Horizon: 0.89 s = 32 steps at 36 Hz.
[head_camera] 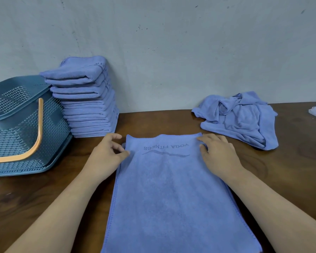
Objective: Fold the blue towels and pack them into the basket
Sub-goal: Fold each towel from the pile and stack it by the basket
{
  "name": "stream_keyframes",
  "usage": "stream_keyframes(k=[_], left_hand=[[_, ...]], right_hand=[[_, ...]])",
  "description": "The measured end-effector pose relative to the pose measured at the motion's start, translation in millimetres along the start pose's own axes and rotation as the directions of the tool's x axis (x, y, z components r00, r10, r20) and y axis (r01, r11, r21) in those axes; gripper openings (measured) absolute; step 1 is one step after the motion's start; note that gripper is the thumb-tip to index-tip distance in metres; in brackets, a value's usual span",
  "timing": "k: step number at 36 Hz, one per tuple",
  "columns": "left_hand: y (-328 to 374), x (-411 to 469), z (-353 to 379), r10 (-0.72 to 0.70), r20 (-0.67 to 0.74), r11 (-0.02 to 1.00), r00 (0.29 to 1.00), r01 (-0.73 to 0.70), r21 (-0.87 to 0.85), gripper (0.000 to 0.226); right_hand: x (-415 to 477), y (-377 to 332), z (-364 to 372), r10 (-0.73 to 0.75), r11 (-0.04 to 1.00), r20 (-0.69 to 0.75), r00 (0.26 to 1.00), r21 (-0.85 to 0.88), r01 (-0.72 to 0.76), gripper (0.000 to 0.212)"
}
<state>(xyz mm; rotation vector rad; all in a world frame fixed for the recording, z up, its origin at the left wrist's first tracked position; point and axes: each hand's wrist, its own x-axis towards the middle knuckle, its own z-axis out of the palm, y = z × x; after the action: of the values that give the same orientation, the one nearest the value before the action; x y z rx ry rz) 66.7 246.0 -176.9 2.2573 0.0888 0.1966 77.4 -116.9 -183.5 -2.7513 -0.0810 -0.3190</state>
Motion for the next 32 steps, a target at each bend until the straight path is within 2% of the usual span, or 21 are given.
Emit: stream_keyframes(k=[4, 10, 18, 20, 25, 32], left_hand=[[0.7, 0.4, 0.9, -0.044, 0.011, 0.998, 0.999, 0.044, 0.035, 0.06], [-2.8, 2.7, -7.9, -0.097, -0.079, 0.995, 0.992, 0.094, -0.033, 0.047], [4.5, -6.0, -14.7, -0.07, 0.017, 0.997, 0.997, 0.07, 0.038, 0.055], [7.3, -11.2, -15.3, -0.079, 0.037, 0.996, 0.996, 0.077, 0.044, 0.056], [6.2, -36.9, -14.8, -0.101, 0.075, 0.995, 0.992, 0.101, 0.007, 0.056], [-1.3, -96.7, -24.4, -0.127, 0.055, 0.992, 0.99, 0.128, -0.015, 0.05]], right_hand=[[-0.5, 0.1, 0.8, 0.01, 1.0, -0.004, 1.0, -0.009, -0.01, 0.037], [0.8, 0.7, 2.2, 0.016, 1.0, 0.001, 1.0, -0.004, -0.016, 0.038], [1.2, 0.9, 3.3, 0.023, 1.0, 0.0, 1.0, 0.002, -0.023, 0.039], [0.5, 1.3, 2.1, 0.023, 0.998, -0.022, 0.999, 0.062, -0.021, 0.038], [-13.7, 13.1, -15.4, 0.0, 0.934, -0.049, 0.999, 0.357, 0.017, 0.035], [-80.4, 35.9, -41.8, 0.108, 0.924, 0.056, 0.993, 0.363, -0.121, 0.018]])
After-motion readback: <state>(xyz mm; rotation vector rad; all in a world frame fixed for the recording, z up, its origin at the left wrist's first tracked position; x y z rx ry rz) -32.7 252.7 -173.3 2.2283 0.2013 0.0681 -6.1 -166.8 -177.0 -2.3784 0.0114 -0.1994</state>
